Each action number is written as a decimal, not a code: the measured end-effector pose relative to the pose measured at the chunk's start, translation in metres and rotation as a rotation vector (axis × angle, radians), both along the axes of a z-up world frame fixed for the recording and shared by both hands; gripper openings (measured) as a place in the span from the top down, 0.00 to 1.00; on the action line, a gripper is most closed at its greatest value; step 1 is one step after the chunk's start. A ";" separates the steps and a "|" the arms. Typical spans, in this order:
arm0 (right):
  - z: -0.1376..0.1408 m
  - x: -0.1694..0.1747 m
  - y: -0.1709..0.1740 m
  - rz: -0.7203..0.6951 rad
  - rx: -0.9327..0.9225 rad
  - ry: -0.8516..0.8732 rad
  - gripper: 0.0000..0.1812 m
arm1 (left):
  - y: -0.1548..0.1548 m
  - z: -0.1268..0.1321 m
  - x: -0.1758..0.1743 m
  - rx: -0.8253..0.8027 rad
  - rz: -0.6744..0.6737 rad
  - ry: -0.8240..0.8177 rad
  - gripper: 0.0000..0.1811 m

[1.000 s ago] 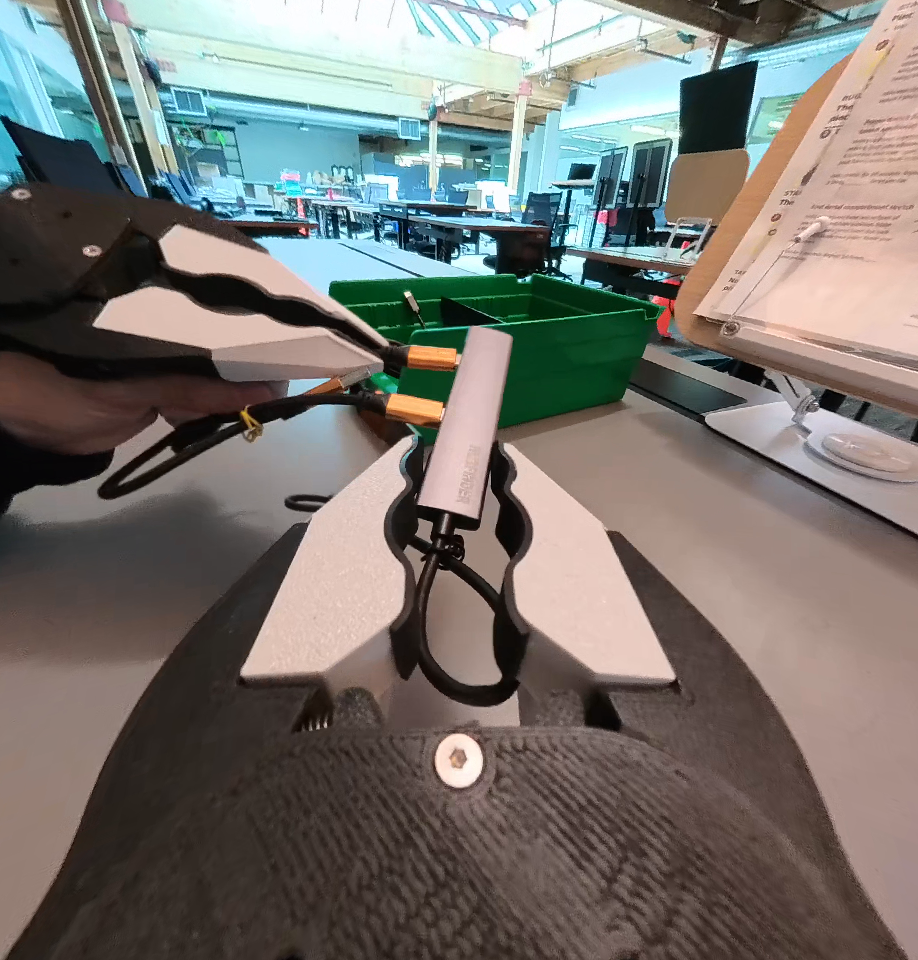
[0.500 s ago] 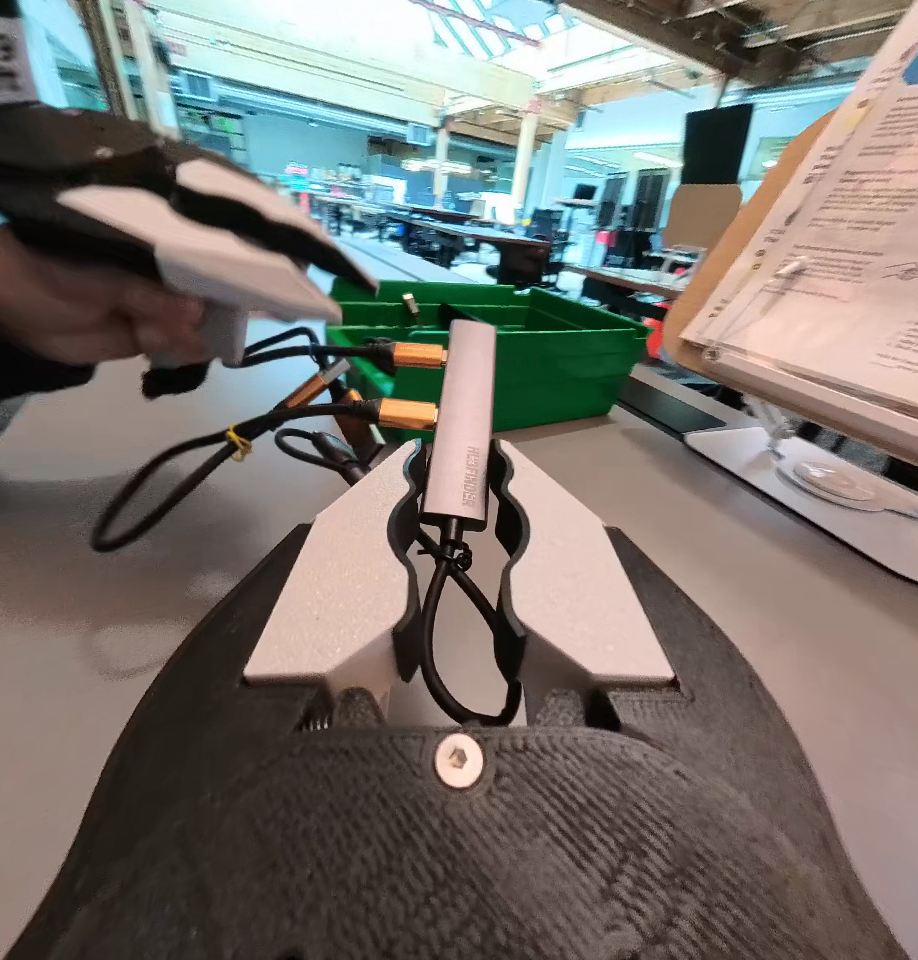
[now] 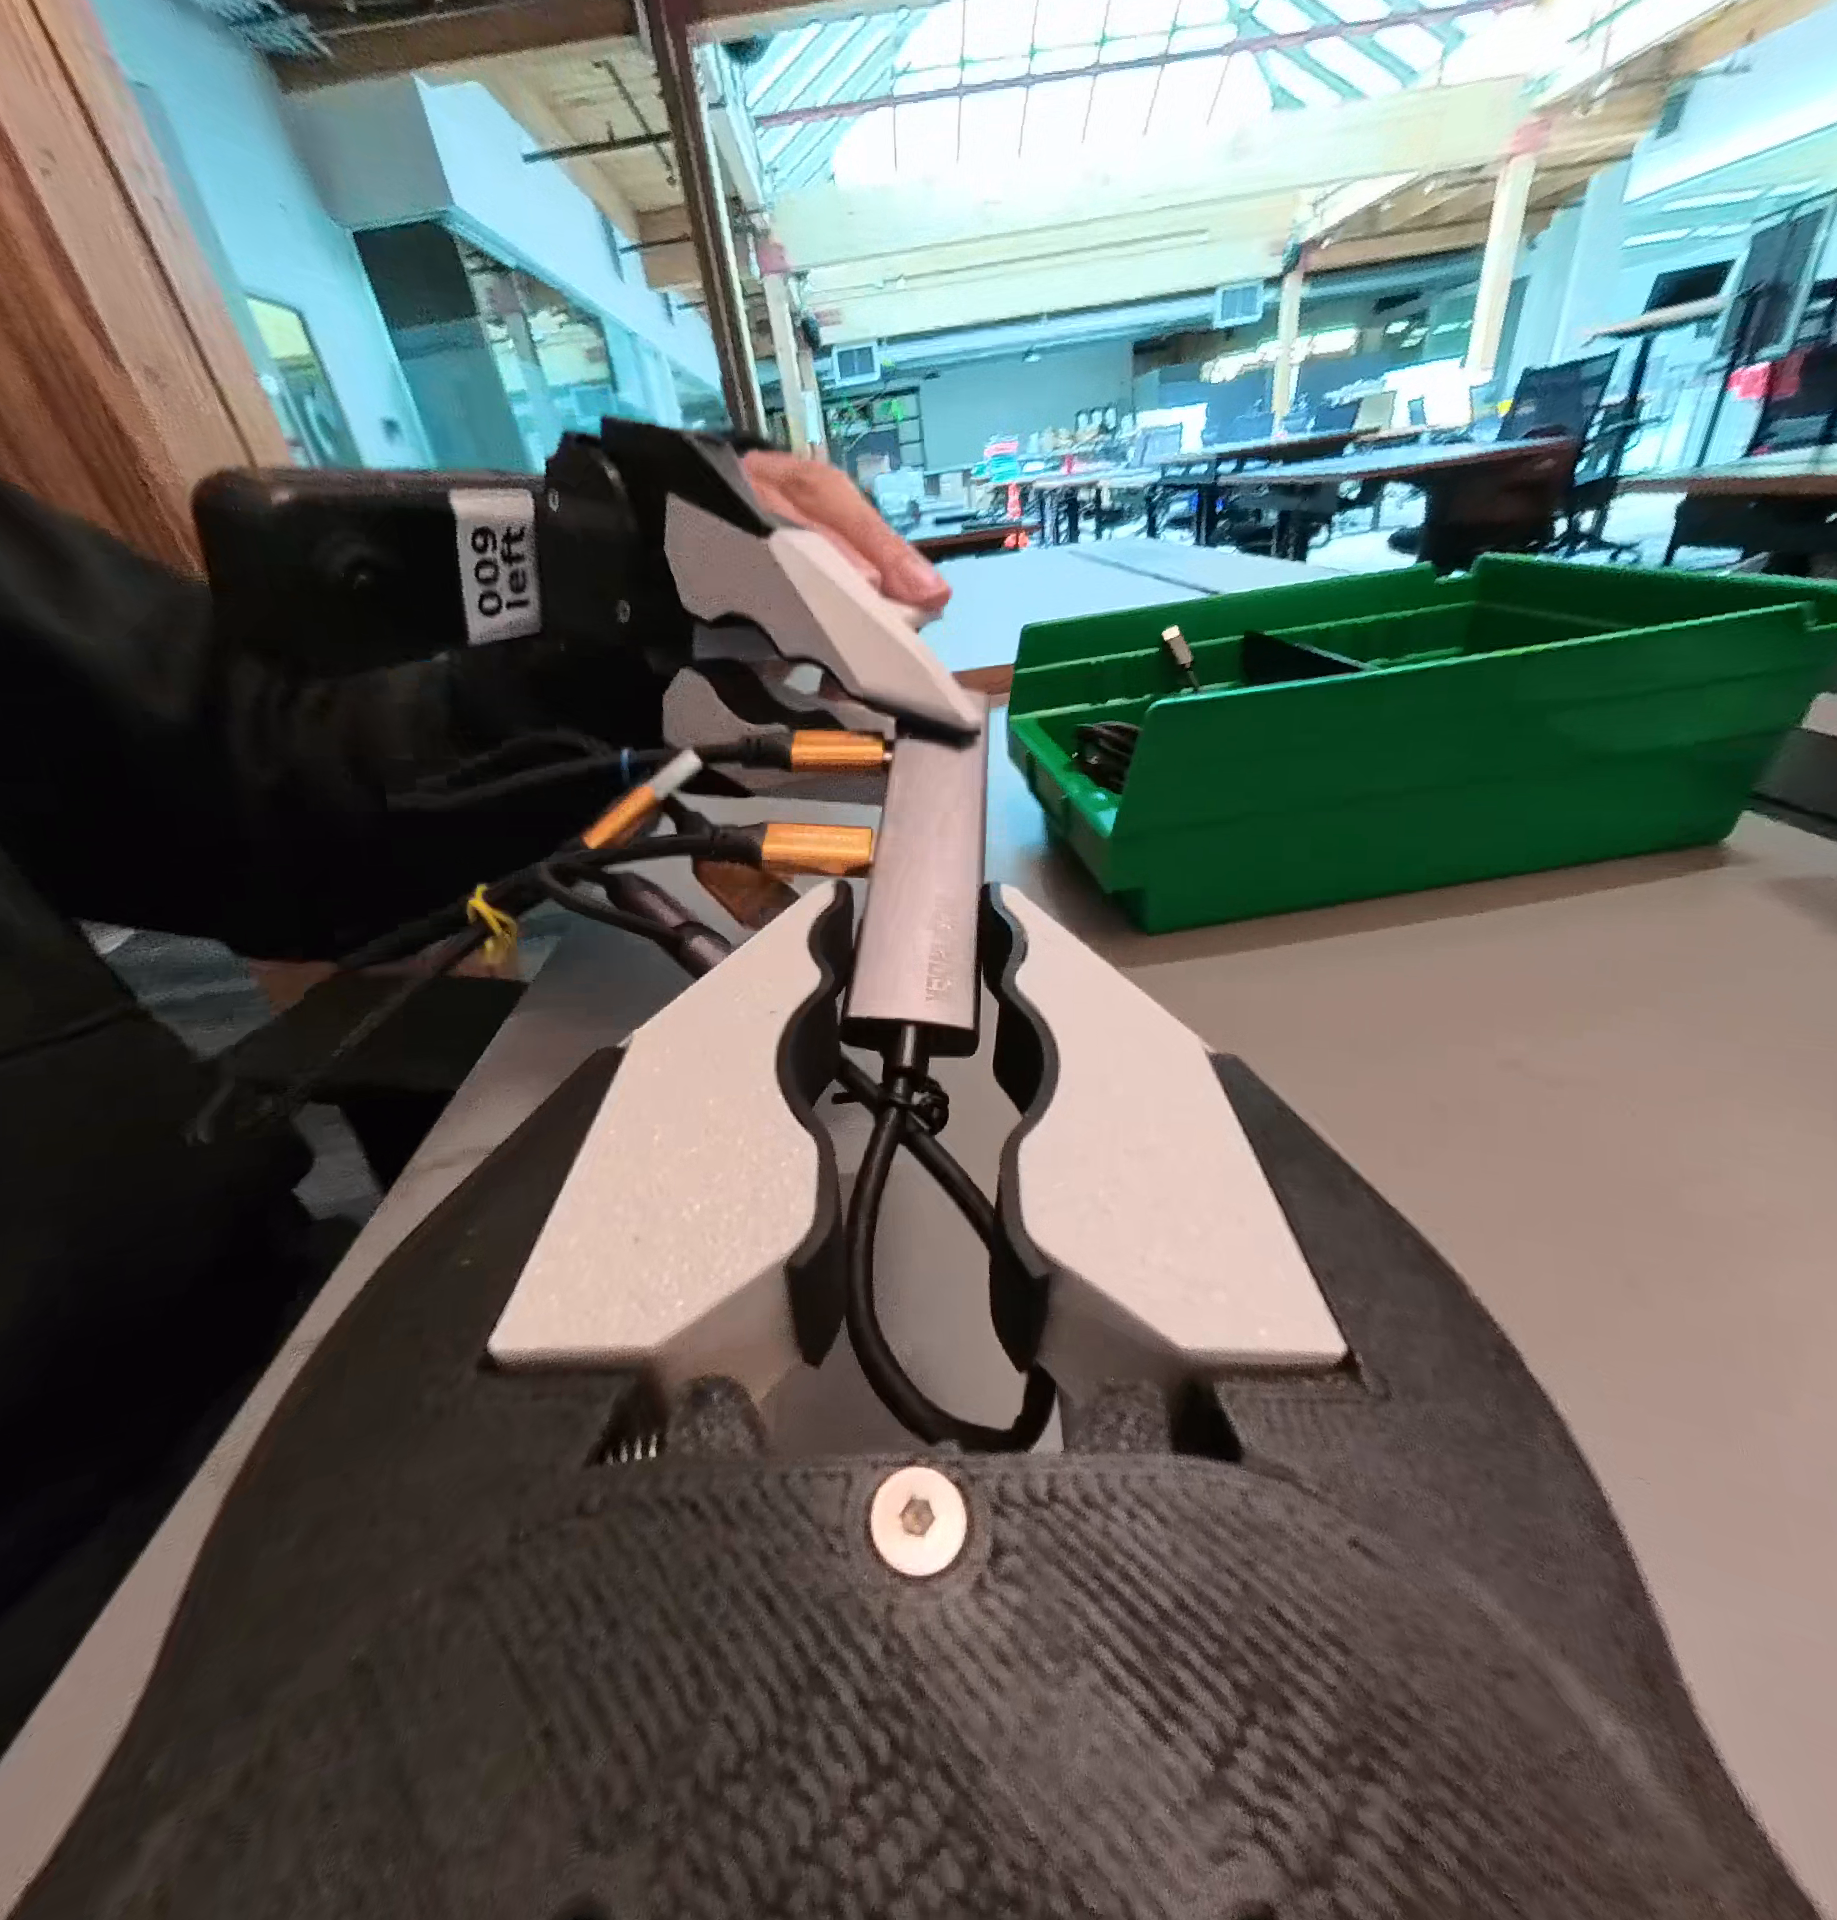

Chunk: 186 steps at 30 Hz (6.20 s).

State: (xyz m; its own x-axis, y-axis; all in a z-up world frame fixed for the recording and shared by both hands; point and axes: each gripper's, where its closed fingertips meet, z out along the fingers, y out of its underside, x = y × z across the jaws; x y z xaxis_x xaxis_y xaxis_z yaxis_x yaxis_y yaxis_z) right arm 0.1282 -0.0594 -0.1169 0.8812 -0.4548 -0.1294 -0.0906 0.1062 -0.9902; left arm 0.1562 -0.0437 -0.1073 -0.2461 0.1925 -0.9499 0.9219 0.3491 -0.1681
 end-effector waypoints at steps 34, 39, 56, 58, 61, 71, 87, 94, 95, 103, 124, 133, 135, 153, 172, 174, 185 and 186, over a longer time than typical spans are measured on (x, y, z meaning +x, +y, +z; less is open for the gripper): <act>0.033 0.015 -0.008 0.025 0.442 0.146 0.59 | 0.007 0.028 0.024 -0.219 0.149 -0.131 0.96; 0.025 0.030 -0.024 -0.104 0.424 0.159 0.70 | 0.001 0.018 0.024 -0.202 0.153 -0.116 0.96; 0.010 0.033 -0.017 0.123 0.719 0.664 0.85 | -0.001 0.002 0.026 -0.102 0.120 -0.369 0.96; 0.004 0.035 -0.015 0.101 0.695 0.691 0.91 | -0.002 -0.001 0.025 -0.098 0.116 -0.384 0.96; 0.000 0.036 -0.014 0.088 0.679 0.722 0.94 | -0.003 -0.002 0.026 -0.099 0.110 -0.403 0.96; 0.002 0.028 0.000 0.163 0.728 0.817 0.93 | 0.003 0.001 0.032 -0.114 0.113 -0.500 0.96; 0.005 0.050 -0.030 -0.079 0.868 0.695 0.96 | 0.067 -0.001 0.104 -0.303 0.568 0.215 0.83; -0.007 0.057 -0.032 -0.134 0.929 0.742 0.96 | 0.040 0.009 0.046 -0.498 0.501 0.865 0.87; -0.008 0.057 -0.029 -0.134 0.917 0.746 0.96 | 0.033 0.000 0.041 -0.463 0.514 0.898 0.87; -0.012 0.056 -0.023 -0.134 0.904 0.751 0.95 | 0.006 -0.033 0.036 -0.366 0.593 0.994 0.94; -0.020 0.046 -0.013 -0.104 0.665 0.689 0.96 | 0.010 -0.039 0.051 -0.281 0.686 0.749 0.97; -0.025 0.027 0.015 0.013 0.392 0.631 0.96 | 0.009 -0.023 0.051 -0.166 0.574 0.678 0.97; -0.027 0.022 0.016 0.030 0.337 0.618 0.96 | 0.011 -0.026 0.045 -0.133 0.521 0.747 0.97; 0.006 0.030 -0.002 -0.231 0.091 -0.026 0.85 | 0.009 0.004 0.026 -0.210 0.101 2.327 0.97; -0.010 0.022 0.011 -0.385 -0.481 -0.591 0.75 | 0.014 -0.012 0.032 -0.307 0.057 2.622 0.97; -0.016 0.022 0.014 -0.355 -0.492 -0.565 0.75 | 0.014 -0.015 0.031 -0.300 0.075 2.618 0.97; -0.019 0.022 0.019 -0.338 -0.493 -0.547 0.81 | 0.012 -0.012 0.033 -0.307 0.089 2.582 0.97; -0.019 0.023 0.018 -0.333 -0.485 -0.512 0.83 | 0.011 -0.012 0.034 -0.309 0.091 2.576 0.97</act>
